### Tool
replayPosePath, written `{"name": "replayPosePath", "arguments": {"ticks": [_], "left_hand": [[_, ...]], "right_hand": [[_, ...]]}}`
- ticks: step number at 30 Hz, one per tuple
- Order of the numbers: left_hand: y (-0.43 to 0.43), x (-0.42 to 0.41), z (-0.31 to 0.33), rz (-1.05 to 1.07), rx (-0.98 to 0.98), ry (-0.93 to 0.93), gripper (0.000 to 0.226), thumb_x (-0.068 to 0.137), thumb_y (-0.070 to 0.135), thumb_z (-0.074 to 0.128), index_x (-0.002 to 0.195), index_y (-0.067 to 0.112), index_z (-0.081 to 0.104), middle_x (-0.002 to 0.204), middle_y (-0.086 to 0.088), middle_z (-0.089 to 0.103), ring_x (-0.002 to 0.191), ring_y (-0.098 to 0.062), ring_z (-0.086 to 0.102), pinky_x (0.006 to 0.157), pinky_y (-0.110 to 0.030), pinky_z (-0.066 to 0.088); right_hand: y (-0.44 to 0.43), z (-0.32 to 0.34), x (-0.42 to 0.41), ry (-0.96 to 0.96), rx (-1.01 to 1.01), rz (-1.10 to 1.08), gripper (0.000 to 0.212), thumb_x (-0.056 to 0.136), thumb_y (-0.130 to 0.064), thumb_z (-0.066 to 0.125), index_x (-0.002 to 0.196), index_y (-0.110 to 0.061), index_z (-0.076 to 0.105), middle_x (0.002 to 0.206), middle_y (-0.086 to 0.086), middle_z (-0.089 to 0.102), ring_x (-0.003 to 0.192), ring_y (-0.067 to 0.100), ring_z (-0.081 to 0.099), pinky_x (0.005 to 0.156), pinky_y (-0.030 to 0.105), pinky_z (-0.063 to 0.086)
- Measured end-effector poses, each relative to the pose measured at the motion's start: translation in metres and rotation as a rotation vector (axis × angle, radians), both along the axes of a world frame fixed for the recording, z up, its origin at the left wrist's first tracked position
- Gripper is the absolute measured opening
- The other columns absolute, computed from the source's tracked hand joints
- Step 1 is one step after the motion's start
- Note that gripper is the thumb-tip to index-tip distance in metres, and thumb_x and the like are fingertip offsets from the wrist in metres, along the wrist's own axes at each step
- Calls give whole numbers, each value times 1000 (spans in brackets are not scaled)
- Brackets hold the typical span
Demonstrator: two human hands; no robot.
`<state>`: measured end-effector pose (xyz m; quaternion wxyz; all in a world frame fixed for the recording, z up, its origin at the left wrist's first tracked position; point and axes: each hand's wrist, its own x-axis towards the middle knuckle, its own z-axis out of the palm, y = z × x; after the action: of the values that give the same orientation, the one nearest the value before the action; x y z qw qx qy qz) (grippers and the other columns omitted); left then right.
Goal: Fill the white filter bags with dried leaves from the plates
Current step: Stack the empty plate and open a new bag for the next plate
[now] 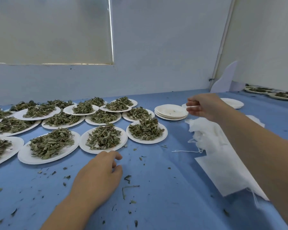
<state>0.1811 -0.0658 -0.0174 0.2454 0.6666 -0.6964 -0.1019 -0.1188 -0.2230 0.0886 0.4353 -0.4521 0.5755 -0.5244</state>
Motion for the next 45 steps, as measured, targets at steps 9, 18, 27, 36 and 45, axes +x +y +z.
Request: {"name": "replayPosePath", "arguments": {"ticks": [9, 18, 27, 36, 45], "left_hand": [[18, -15, 4, -157, -3, -83, 22, 96, 39, 48, 119, 42, 49, 110, 21, 39, 96, -1, 49, 87, -25, 46], [25, -13, 5, -169, 15, -16, 18, 96, 35, 52, 113, 40, 53, 111, 18, 44, 96, 0, 50, 89, -25, 46], [32, -13, 5, -171, 24, -12, 19, 96, 34, 51, 114, 38, 55, 112, 16, 44, 99, -5, 50, 89, -27, 45], [67, 21, 36, 72, -247, 581, 13, 94, 36, 53, 90, 41, 65, 94, 10, 65, 86, -5, 61, 69, -27, 49], [154, 112, 50, 269, -206, 844, 22, 93, 44, 49, 102, 33, 65, 101, 4, 70, 87, -11, 68, 83, -37, 53]], "right_hand": [[102, 4, -19, 1037, 44, 246, 23, 89, -33, 59, 78, -13, 61, 54, -4, 62, 42, 7, 51, 47, 21, 40], [169, -51, 15, 1691, 20, 274, 35, 86, -38, 55, 110, -17, 41, 77, -5, 38, 72, 19, 43, 50, 28, 26], [182, -24, 41, 1621, -49, 300, 15, 89, -17, 44, 101, -15, 51, 94, 0, 56, 76, 19, 50, 54, 27, 35], [223, 38, 112, 667, -391, 716, 18, 86, -13, 55, 81, -25, 68, 74, -11, 60, 61, 2, 49, 53, 13, 38], [206, 13, 214, 189, -319, 887, 21, 90, -10, 60, 76, -22, 71, 75, -2, 65, 68, 18, 56, 62, 31, 45]]}}
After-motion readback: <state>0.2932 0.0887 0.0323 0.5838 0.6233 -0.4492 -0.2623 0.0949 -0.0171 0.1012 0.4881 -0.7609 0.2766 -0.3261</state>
